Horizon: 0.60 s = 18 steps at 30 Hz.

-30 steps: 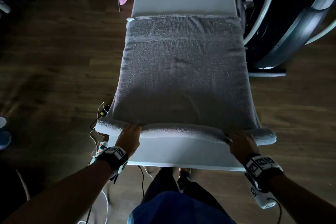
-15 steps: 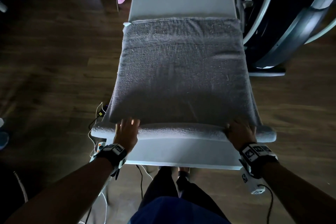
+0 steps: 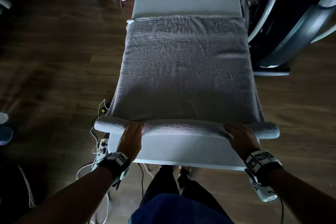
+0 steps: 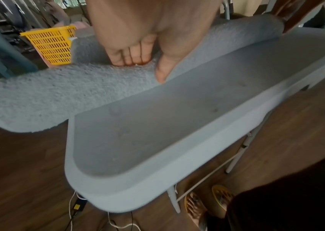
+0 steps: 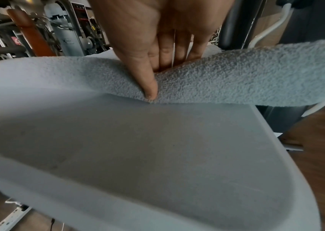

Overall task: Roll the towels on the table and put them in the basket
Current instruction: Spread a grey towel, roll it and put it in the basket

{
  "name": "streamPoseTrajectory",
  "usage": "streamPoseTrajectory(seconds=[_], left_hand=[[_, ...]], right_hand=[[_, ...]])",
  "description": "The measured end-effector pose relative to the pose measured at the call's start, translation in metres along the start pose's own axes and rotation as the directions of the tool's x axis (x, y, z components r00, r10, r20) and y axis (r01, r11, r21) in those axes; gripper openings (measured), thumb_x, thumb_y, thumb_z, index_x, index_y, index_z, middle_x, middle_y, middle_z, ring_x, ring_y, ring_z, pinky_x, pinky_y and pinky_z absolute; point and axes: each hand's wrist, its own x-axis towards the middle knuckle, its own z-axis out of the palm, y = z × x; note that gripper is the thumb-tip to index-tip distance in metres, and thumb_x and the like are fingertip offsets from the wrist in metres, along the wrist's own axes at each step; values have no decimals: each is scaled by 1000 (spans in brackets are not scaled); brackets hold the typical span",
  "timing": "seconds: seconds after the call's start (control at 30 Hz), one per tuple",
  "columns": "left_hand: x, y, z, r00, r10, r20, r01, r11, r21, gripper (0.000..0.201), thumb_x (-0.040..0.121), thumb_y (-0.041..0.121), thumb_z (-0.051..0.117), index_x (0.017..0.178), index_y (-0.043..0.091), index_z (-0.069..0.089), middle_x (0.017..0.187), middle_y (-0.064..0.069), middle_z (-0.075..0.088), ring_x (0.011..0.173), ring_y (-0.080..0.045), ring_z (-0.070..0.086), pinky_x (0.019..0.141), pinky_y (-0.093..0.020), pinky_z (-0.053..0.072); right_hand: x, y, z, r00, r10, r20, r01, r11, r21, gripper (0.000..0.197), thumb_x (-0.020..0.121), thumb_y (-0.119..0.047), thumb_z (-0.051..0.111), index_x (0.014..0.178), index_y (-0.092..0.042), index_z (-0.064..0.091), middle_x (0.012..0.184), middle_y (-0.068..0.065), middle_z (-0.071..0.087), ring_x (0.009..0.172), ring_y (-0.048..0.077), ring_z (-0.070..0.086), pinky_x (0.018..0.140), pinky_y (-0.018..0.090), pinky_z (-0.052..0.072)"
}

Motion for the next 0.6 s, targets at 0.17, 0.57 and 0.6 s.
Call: streamPoseTrajectory(seconds=[0.17, 0.57, 0.6], left_hand=[[20, 1, -11, 998, 7, 70, -11, 998, 57, 43, 57, -16, 72, 95, 3, 66, 90, -14, 65, 80, -36, 62, 62, -37, 56], [-29, 8, -11, 992, 27, 121, -31, 999, 27, 48, 49, -18, 66, 91, 4, 66, 95, -11, 66, 73, -33, 63, 61, -34, 54], [-36, 8, -10, 991, 43, 125, -46, 999, 24, 50, 47, -17, 66, 92, 5, 66, 96, -10, 66, 74, -31, 62, 63, -33, 53]], right_hand=[[1, 1, 4, 999, 32, 34, -32, 999, -5, 44, 66, 1, 76, 107, -15, 72, 107, 6, 69, 96, 34, 62, 82, 46, 51], [-42, 1, 5, 966, 79, 248, -56, 993, -100, 54, 75, -3, 61, 127, -19, 60, 126, 2, 60, 115, 30, 51, 97, 41, 39], [-48, 3, 7, 958, 62, 279, -33, 994, -105, 55, 75, -3, 61, 128, -19, 59, 127, 3, 60, 115, 30, 51, 97, 42, 40]])
